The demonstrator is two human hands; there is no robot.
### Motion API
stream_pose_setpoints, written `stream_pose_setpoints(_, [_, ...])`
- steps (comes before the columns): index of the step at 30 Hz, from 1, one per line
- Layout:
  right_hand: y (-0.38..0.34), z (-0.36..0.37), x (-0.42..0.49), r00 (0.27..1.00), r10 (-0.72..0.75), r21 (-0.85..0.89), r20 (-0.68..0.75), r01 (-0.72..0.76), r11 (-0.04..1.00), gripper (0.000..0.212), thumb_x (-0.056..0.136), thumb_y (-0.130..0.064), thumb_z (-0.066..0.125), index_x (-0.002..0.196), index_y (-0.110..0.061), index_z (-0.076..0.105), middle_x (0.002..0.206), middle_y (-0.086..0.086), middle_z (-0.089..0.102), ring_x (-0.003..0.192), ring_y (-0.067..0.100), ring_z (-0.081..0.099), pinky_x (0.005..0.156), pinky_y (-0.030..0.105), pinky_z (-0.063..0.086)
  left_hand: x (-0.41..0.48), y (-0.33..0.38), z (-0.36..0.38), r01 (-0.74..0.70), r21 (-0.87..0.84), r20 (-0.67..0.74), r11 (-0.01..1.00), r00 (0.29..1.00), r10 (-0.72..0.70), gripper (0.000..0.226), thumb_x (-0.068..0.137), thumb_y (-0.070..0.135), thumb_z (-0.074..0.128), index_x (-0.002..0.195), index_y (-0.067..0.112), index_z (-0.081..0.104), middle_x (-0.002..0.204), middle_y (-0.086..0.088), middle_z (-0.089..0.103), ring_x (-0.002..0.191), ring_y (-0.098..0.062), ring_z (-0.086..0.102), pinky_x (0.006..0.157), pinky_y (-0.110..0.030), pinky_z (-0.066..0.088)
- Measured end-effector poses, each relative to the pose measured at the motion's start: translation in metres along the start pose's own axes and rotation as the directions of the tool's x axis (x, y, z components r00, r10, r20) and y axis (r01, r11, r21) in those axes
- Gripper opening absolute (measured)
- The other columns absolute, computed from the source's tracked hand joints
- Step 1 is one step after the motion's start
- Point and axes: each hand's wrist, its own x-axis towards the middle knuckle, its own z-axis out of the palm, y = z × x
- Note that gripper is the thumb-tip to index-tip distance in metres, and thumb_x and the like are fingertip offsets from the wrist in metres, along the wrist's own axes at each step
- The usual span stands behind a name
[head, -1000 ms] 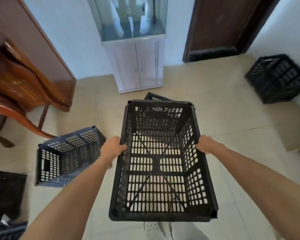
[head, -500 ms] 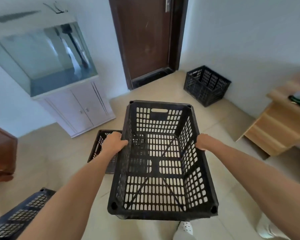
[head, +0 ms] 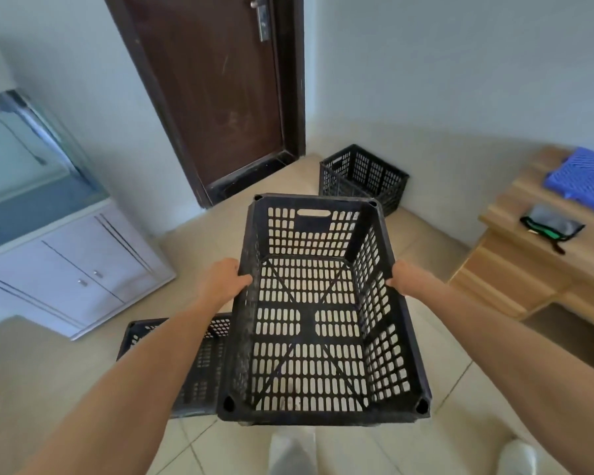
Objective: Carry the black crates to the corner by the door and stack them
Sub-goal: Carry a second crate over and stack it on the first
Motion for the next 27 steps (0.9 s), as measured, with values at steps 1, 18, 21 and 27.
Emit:
stream_pose_setpoints(1, [0.002, -0.009, 0.016, 1.000, 0.010, 0.002, 0.007, -0.010, 1.000, 0.027, 0.095, -0.025, 0.057, 0.108, -0.003, 0.064, 0.087, 0.003, 0.058, 0.082, 0.020, 0.061, 0.070, 0.028, 0.047, 0.020, 0.007, -0.004, -0.011, 0.013, 0.008, 1.000, 1.000, 0.011, 0.026, 0.086, 0.034, 0.064, 0.067, 0.025, 0.049, 0.067, 0.007, 0.057, 0.062, -0.007, 0.054, 0.052, -0.022, 0.037])
stream_pose_setpoints(18, [0.030, -0.176, 0.297, 0.983, 0.182, 0.190, -0.013, -0.177, 0.966, 0.029, 0.094, -0.026, 0.058, 0.111, -0.003, 0.061, 0.099, 0.008, 0.065, 0.087, 0.020, 0.065, 0.069, 0.028, 0.054, 0.378, 0.165, -0.072, -0.154, 0.137, 0.158, 0.978, 0.979, 0.132, 0.022, 0.094, 0.027, 0.060, 0.107, 0.011, 0.064, 0.101, -0.006, 0.067, 0.094, -0.018, 0.061, 0.080, -0.027, 0.047])
stream_pose_setpoints(21, [0.046, -0.192, 0.351, 0.984, 0.173, 0.205, 0.034, -0.176, 0.963, 0.025, 0.094, -0.021, 0.057, 0.109, -0.001, 0.061, 0.100, 0.010, 0.066, 0.085, 0.020, 0.067, 0.054, 0.017, 0.043, 0.439, 0.191, -0.061, -0.166, 0.127, 0.167, 0.978, 0.975, 0.144, 0.019, 0.093, 0.023, 0.061, 0.105, 0.007, 0.063, 0.105, -0.011, 0.068, 0.098, -0.022, 0.064, 0.088, -0.034, 0.053])
stream_pose_setpoints(27, [0.077, -0.248, 0.483, 0.987, 0.151, 0.159, 0.051, -0.157, 0.975, 0.029, 0.094, -0.020, 0.058, 0.115, 0.000, 0.060, 0.112, 0.014, 0.064, 0.102, 0.026, 0.063, 0.088, 0.033, 0.052, 0.564, 0.255, -0.056, -0.119, 0.138, 0.179, 0.983, 0.979, 0.093, 0.028, 0.093, 0.024, 0.062, 0.114, 0.006, 0.060, 0.108, -0.011, 0.066, 0.104, -0.024, 0.063, 0.095, -0.041, 0.052])
